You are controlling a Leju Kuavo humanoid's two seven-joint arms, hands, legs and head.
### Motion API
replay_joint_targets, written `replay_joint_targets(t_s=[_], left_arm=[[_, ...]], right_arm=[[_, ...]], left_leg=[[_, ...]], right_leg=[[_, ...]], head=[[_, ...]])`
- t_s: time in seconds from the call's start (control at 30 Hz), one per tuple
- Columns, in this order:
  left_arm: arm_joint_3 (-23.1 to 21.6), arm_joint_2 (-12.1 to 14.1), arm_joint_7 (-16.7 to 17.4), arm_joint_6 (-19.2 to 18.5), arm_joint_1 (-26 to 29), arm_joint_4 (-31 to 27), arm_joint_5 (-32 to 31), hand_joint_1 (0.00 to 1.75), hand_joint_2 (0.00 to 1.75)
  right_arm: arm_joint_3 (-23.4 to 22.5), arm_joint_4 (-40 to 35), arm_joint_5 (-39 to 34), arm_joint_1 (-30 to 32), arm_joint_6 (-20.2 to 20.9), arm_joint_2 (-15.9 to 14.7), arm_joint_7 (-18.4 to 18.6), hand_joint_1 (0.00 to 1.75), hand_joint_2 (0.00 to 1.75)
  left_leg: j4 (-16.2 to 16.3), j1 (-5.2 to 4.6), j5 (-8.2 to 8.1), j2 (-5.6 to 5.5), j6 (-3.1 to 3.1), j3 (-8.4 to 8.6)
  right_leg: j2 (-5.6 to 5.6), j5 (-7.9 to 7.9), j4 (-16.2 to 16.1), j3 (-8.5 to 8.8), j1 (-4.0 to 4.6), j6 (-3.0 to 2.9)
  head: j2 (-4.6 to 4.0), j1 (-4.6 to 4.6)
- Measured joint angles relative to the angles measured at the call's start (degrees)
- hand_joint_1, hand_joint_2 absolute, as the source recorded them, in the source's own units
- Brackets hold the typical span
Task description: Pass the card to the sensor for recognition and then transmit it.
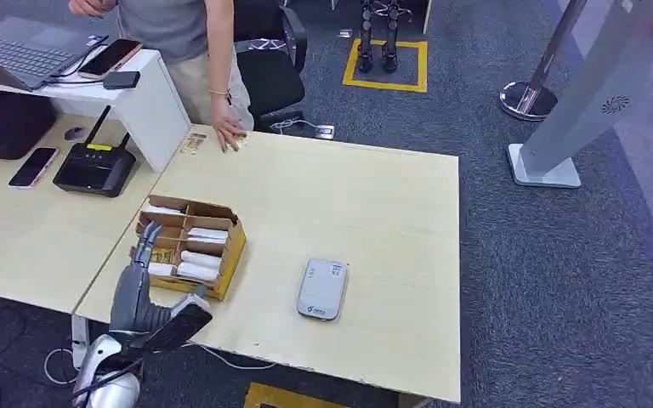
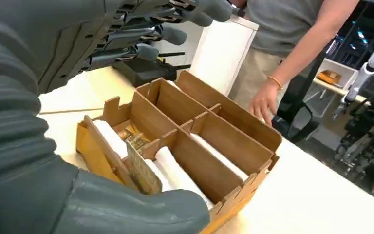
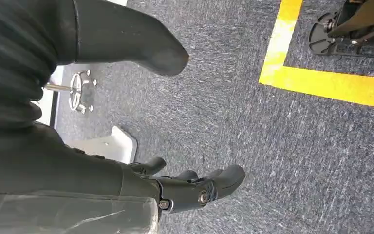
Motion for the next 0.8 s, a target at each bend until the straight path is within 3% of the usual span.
replay_joint_targets(t_s=[0.3,0.57,0.8], left_arm=[[-1.51,1.44,1.71,0.39,-0.01,0.44,-2.71,0.0,1.75],[-3.95,3.89,5.9,1.62,-0.83,1.77,-13.94,0.0,1.75],[-7.15,6.27,7.23,1.24,-2.07,2.43,-18.51,0.0,1.75]], right_arm=[[0.04,0.0,-0.35,-0.02,0.0,0.0,-0.39,0.0,1.75],[0.17,0.13,-0.35,-0.09,0.0,0.0,-0.48,0.0,1.75],[0.24,0.17,-0.55,-0.15,0.02,-0.02,-1.18,0.0,1.75]], left_leg=[[0.0,0.0,0.0,0.0,0.0,0.0],[0.0,0.0,0.0,0.01,0.0,0.01],[0.0,0.0,0.0,0.0,0.0,0.01]], right_leg=[[0.0,0.0,0.0,0.0,0.0,0.0],[0.0,0.0,0.0,0.0,0.0,0.0],[0.0,0.0,0.0,0.01,0.0,0.0]], head=[[0.0,0.02],[0.0,0.0],[0.0,0.02]])
